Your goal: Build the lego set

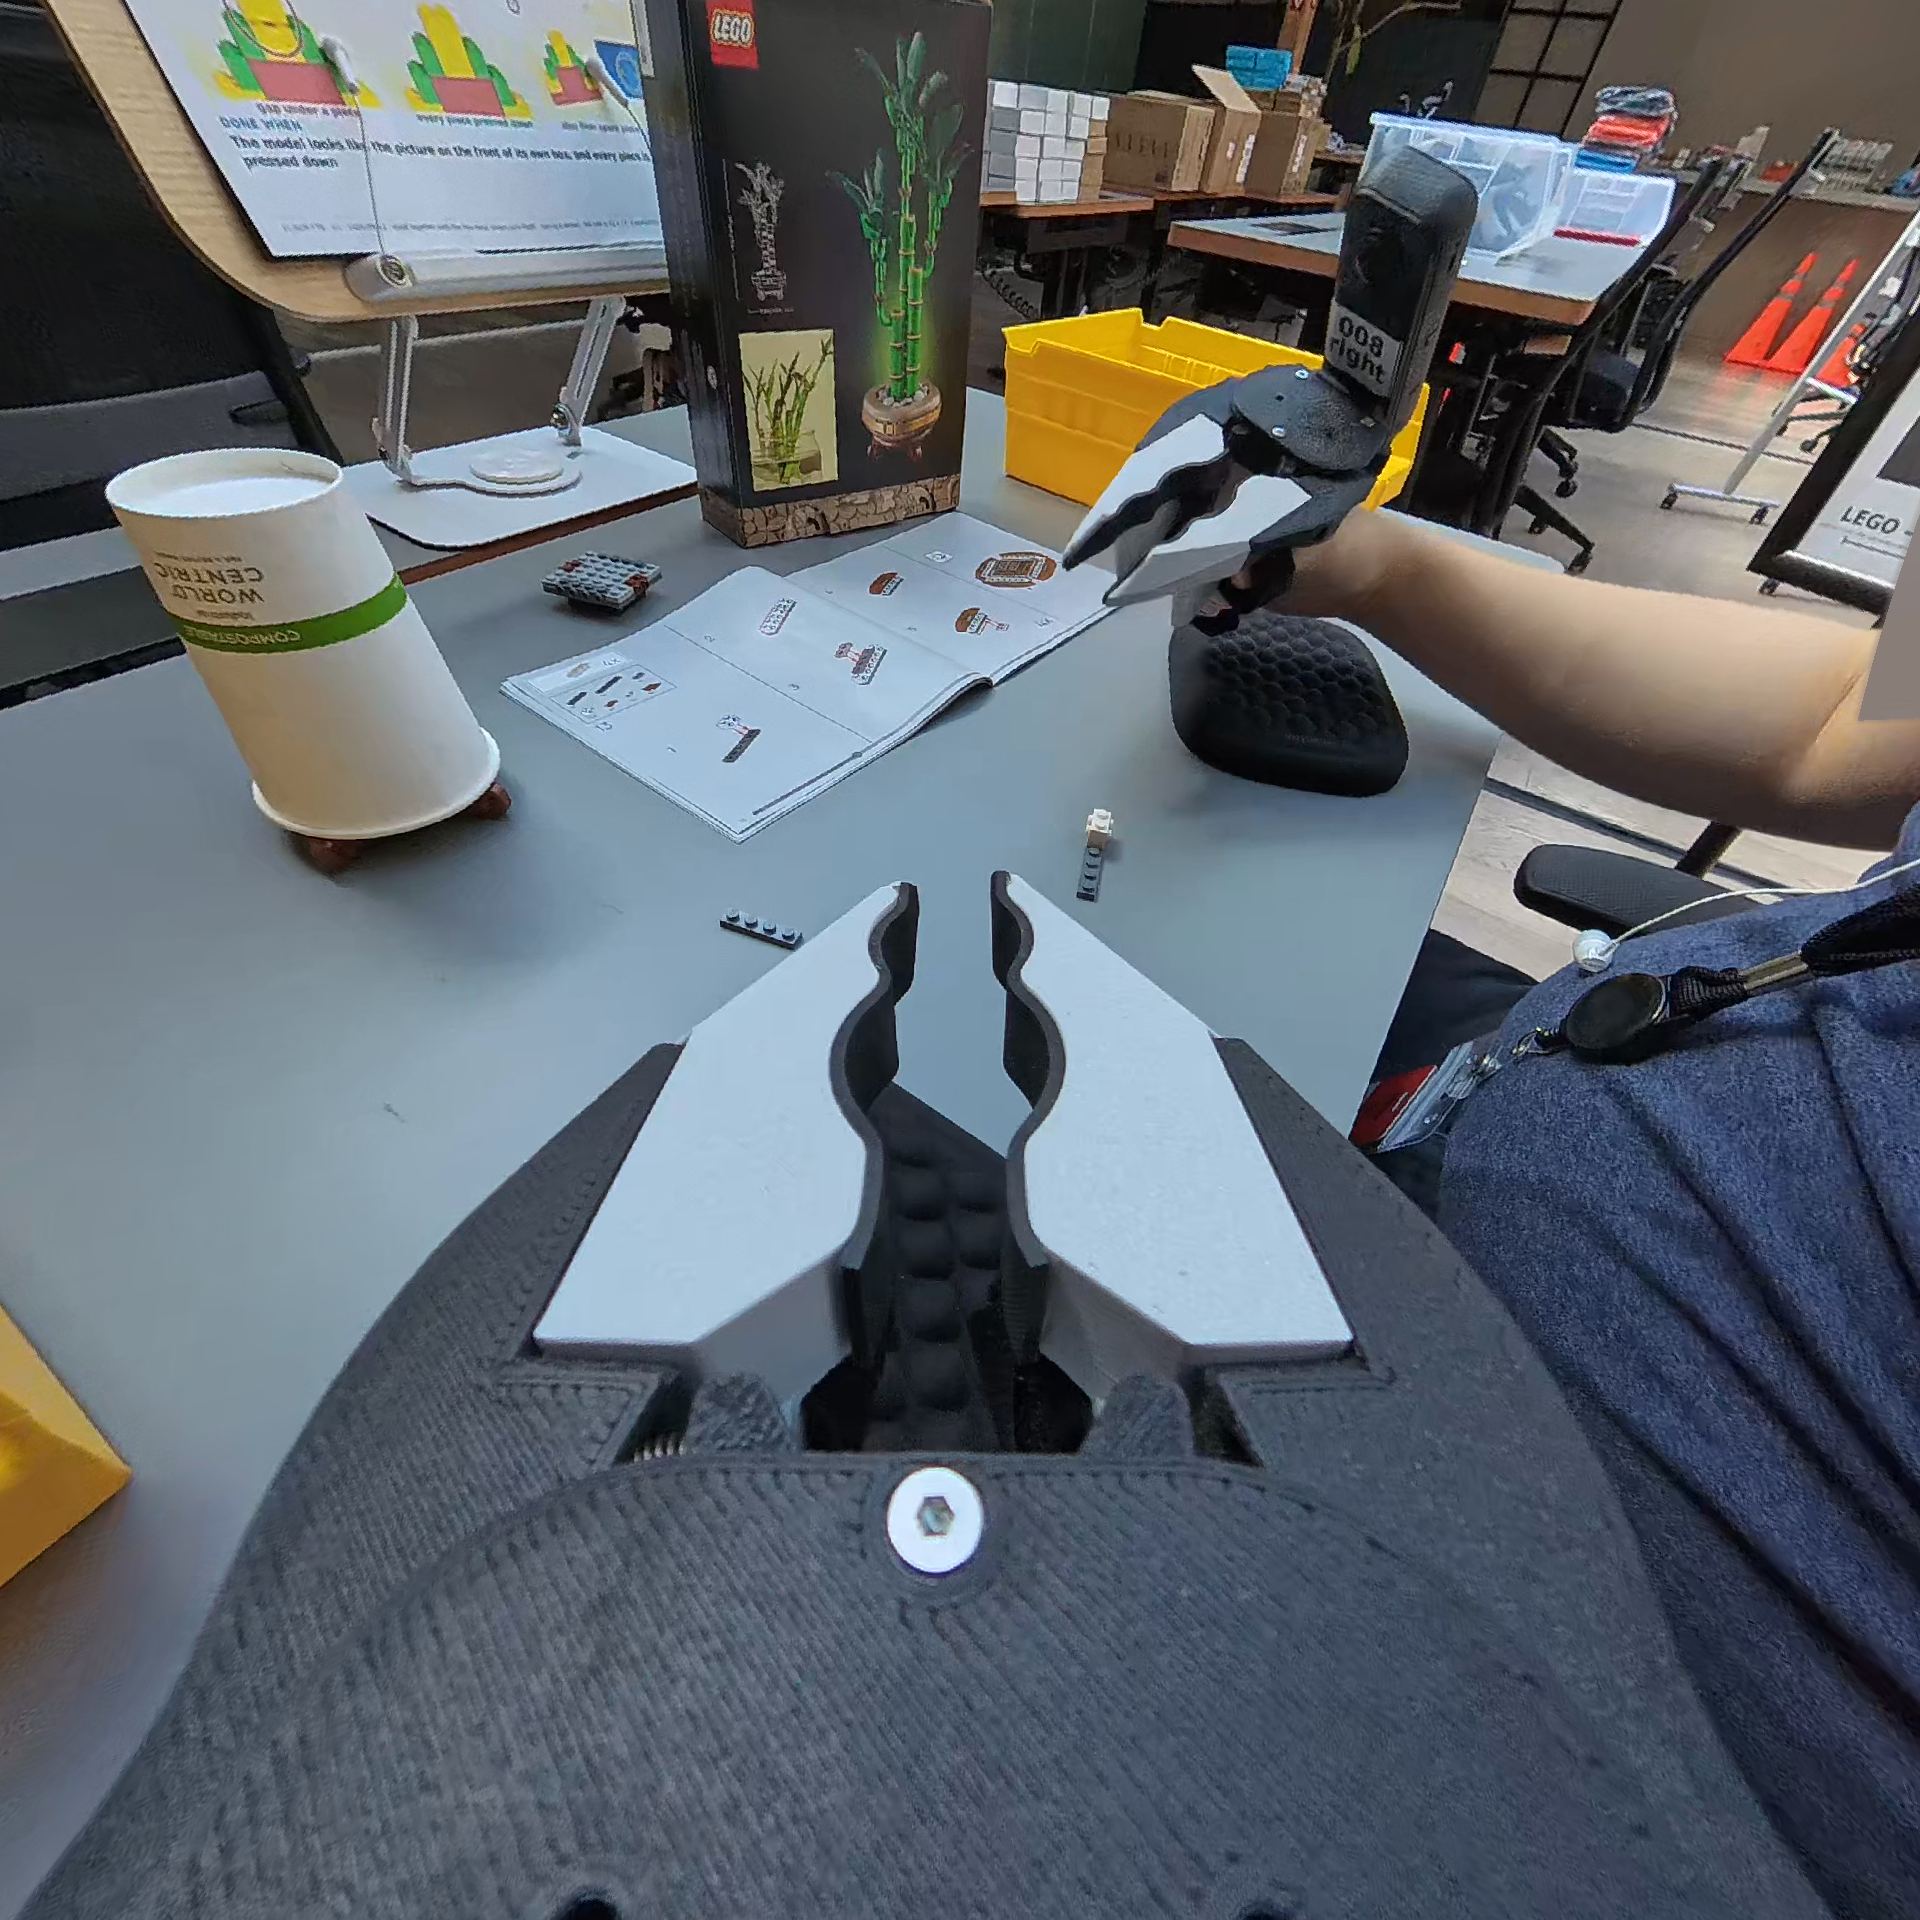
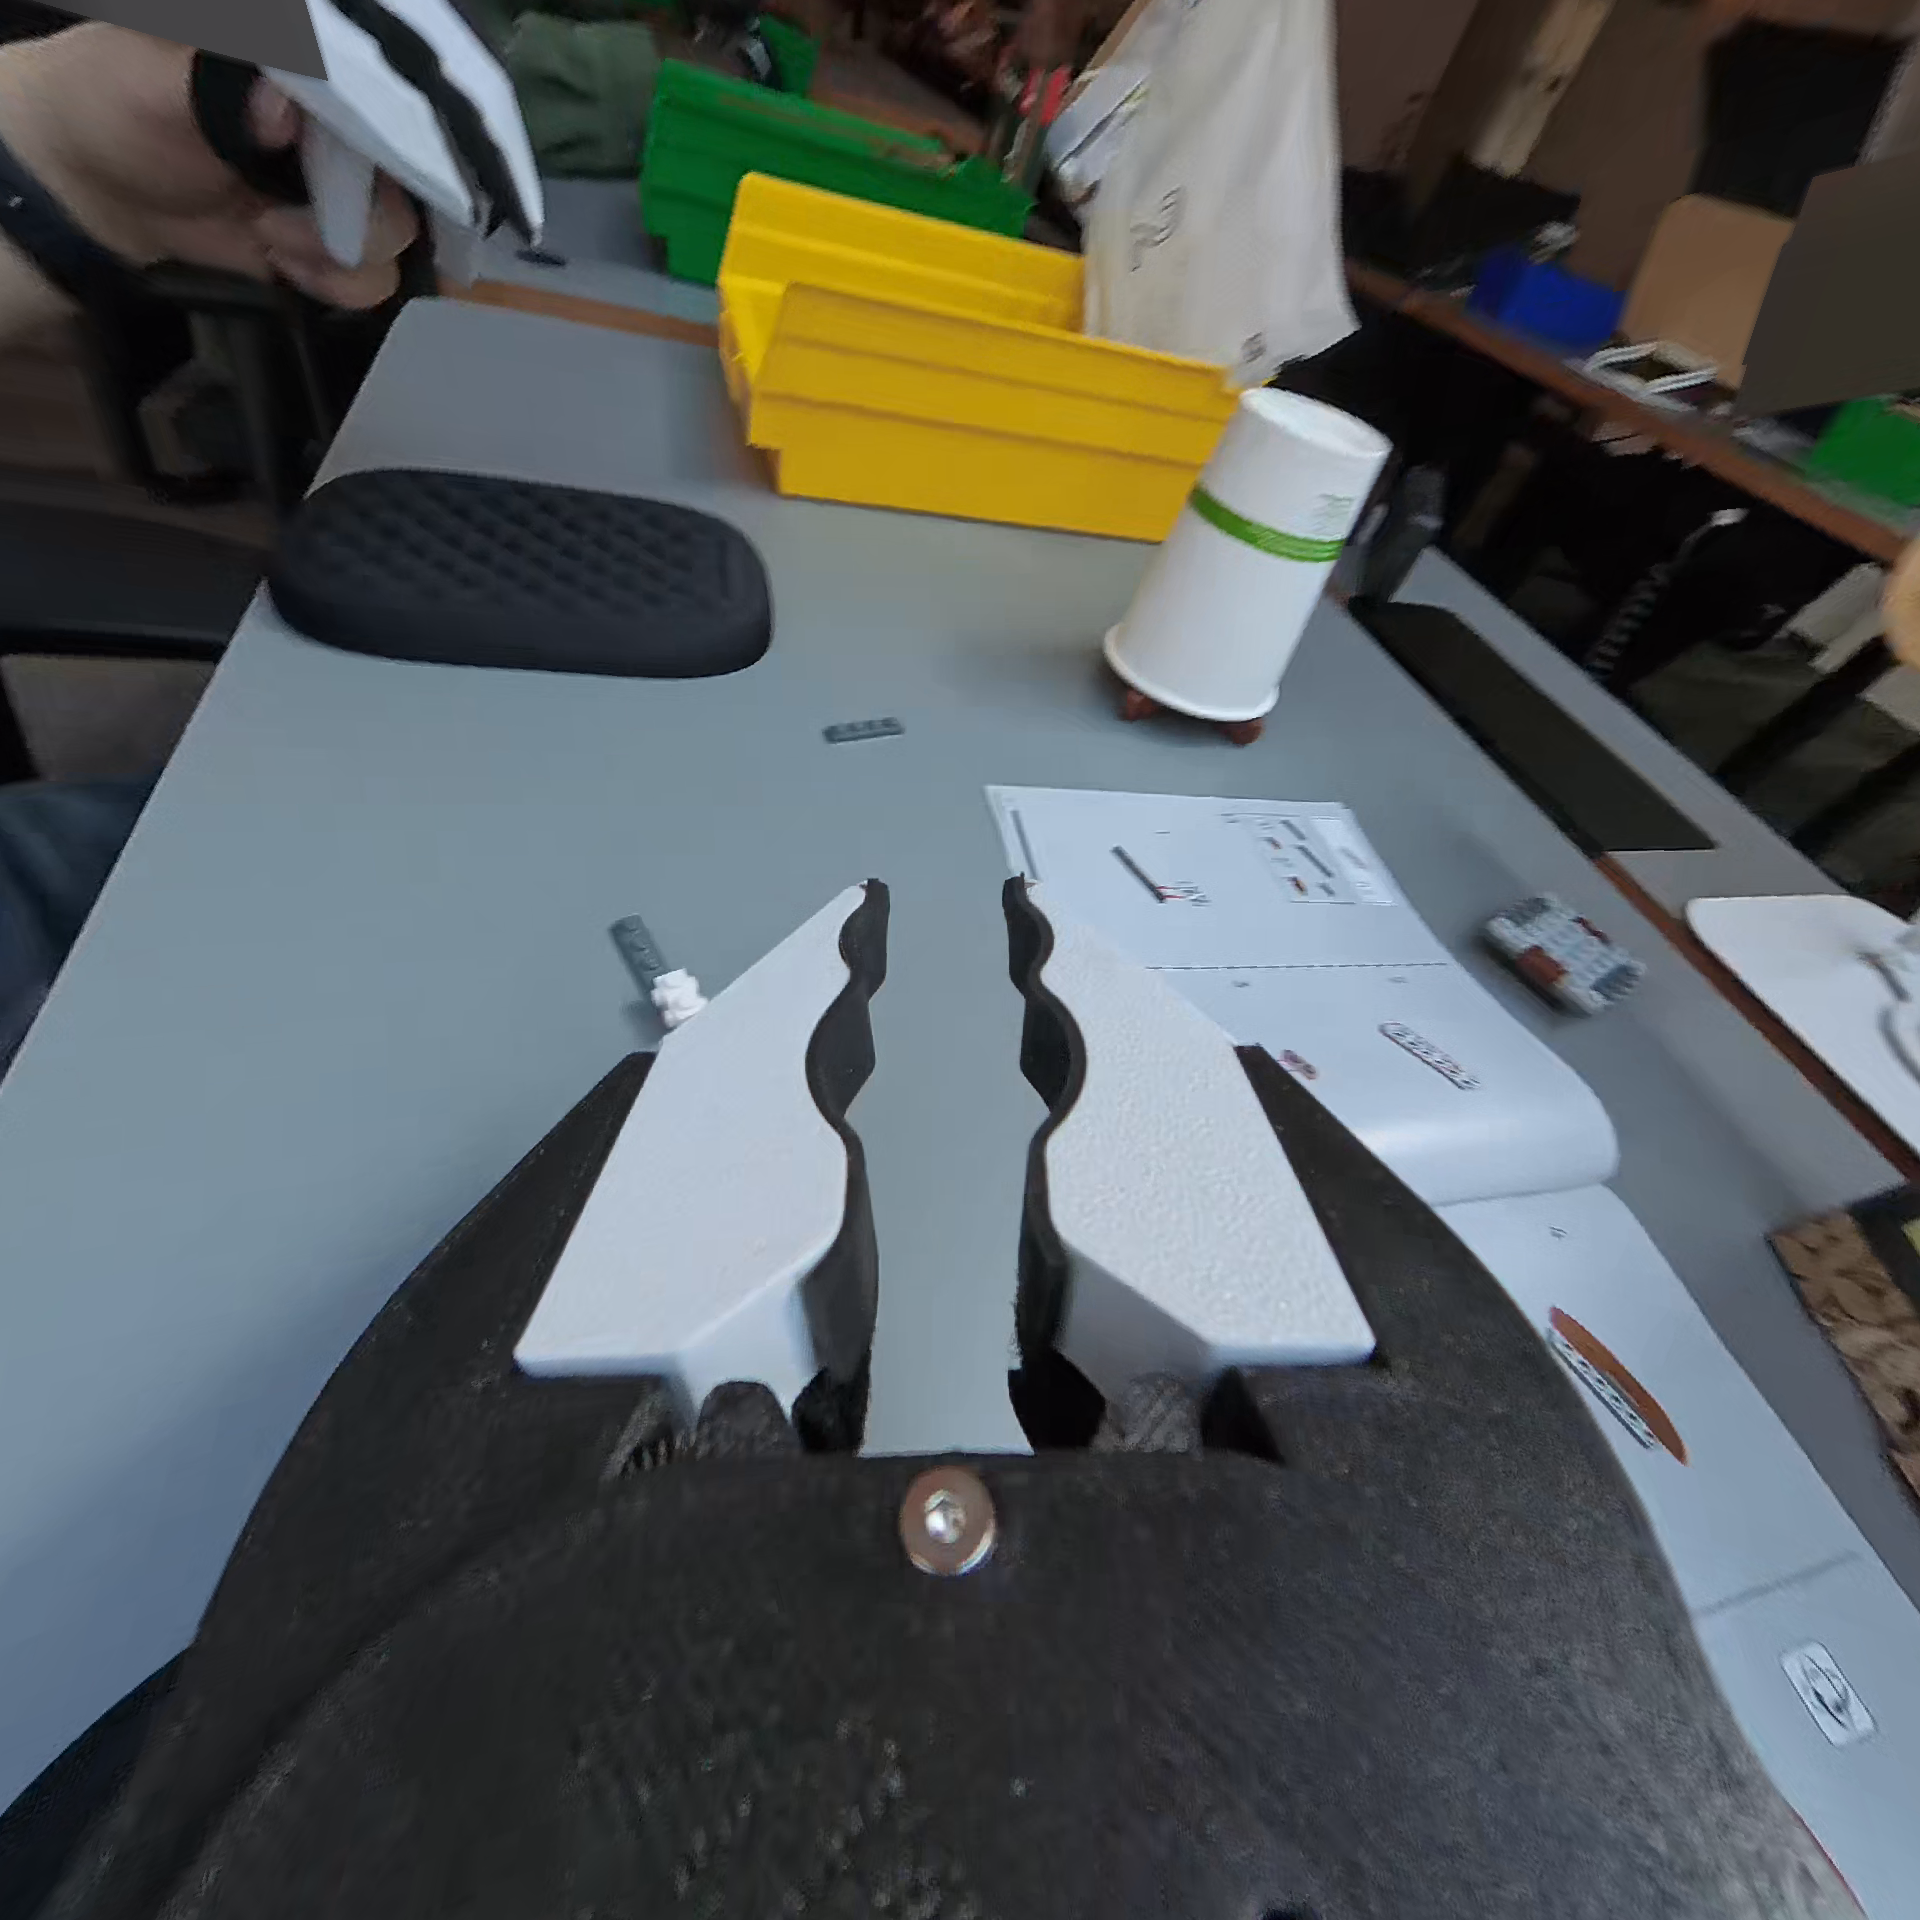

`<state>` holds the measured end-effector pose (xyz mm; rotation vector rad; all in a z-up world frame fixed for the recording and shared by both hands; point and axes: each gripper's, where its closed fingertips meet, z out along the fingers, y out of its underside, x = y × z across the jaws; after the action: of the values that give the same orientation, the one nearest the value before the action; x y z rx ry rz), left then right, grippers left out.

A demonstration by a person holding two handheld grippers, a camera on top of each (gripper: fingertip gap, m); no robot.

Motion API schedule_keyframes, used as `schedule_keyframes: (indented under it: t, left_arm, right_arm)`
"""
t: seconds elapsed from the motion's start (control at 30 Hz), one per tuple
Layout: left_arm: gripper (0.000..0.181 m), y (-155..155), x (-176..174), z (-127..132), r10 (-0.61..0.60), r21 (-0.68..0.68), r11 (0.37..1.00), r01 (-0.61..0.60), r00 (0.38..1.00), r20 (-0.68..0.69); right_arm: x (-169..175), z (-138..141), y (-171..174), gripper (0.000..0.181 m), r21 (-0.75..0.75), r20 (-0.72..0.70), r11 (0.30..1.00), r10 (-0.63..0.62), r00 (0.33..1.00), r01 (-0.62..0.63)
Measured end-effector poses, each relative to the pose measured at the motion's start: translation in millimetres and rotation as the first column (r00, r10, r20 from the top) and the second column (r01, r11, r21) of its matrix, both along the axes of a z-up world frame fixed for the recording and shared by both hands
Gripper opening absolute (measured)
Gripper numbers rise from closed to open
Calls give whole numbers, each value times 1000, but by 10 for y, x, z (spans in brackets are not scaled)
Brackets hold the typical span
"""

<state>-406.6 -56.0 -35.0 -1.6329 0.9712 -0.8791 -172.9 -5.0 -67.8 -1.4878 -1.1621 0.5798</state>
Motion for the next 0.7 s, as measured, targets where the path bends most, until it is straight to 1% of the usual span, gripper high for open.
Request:
schedule_keyframes:
  t: [0.07,0.1,0.17,0.23,0.3,0.37,0.43,0.47,0.53,0.6,0.7]
  left_arm:
    - [12,4,-3,37,1,-1,1000,-1,1000,13]
    - [12,3,0,54,0,-1,1000,0,1000,19]
    - [12,-5,21,69,-2,-1,1000,2,1000,21]
    - [12,-14,49,46,-4,-3,1000,4,1000,5]
    - [11,-50,80,58,-25,-6,1000,25,1000,15]
    - [10,-62,69,135,-37,-17,999,38,996,77]
    - [9,-15,-12,216,-17,-34,999,22,991,134]
    - [9,39,-84,243,13,-38,999,-7,989,146]
    - [8,177,-266,263,95,-34,995,-92,987,128]
    - [8,298,-464,276,172,-9,985,-172,982,72]
    - [10,390,-706,370,207,31,978,-207,978,15]
  right_arm:
    - [219,156,131,21,65,-104,990,-118,987,126]
    - [345,218,200,21,108,-142,973,-187,972,203]
    - [597,346,289,18,205,-218,915,-304,927,348]
    - [805,458,309,15,260,-289,854,-376,880,450]
    - [927,557,295,15,279,-334,818,-409,850,503]
    - [1011,559,305,14,294,-348,788,-439,828,541]
    - [994,497,336,11,273,-327,797,-449,831,538]
    - [954,464,347,9,257,-316,810,-445,838,527]
    - [856,377,358,9,242,-270,832,-435,859,498]
    - [780,290,368,9,256,-210,838,-438,874,482]
    - [728,229,370,8,267,-169,843,-437,883,468]
